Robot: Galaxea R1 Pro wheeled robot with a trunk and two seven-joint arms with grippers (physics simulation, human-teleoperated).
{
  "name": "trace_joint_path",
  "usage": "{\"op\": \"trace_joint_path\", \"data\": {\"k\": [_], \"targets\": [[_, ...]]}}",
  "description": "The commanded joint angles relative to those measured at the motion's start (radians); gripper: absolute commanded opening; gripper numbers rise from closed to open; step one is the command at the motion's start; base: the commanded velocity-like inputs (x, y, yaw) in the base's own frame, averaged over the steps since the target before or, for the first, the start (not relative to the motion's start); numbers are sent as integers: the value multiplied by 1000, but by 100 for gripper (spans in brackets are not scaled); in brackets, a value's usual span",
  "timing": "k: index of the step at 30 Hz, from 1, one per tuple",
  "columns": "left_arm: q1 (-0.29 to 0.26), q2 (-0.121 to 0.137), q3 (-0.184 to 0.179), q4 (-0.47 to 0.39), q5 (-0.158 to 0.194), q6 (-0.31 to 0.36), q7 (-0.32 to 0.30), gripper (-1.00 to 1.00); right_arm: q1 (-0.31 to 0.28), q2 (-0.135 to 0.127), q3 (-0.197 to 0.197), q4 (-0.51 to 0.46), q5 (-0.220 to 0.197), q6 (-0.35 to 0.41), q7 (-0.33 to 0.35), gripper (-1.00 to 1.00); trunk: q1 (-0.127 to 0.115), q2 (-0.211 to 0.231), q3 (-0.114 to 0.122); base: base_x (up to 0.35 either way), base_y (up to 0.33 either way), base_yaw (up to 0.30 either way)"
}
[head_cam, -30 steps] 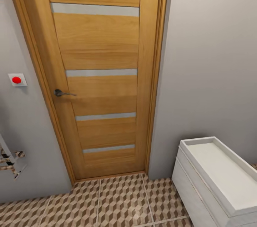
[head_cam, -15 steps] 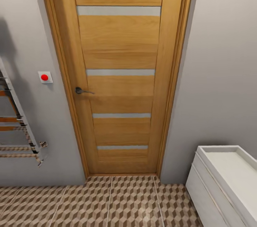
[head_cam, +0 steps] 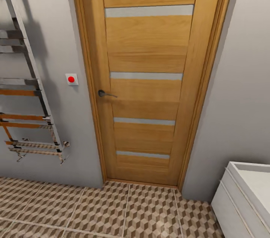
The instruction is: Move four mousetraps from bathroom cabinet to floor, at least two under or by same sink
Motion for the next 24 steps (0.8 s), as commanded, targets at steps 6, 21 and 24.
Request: {"op": "trace_joint_path", "data": {"k": [6, 21, 24], "targets": [[0, 0, 0, 0, 0, -2, 0, 100, 0, 0, 0, 0, 0, 0, 0, 100, 0, 0, -1, 0, 0, 275], [-1, 0, 0, 0, 0, -2, 0, 100, 0, 0, 0, 0, 0, 0, 0, 100, 0, 0, -1, 0, 0, 275], [0, 0, 0, 0, 0, -3, 0, 100, 0, 0, 0, 0, 0, 0, 0, 100, 0, 0, -1, 0, 0, 275]]}}
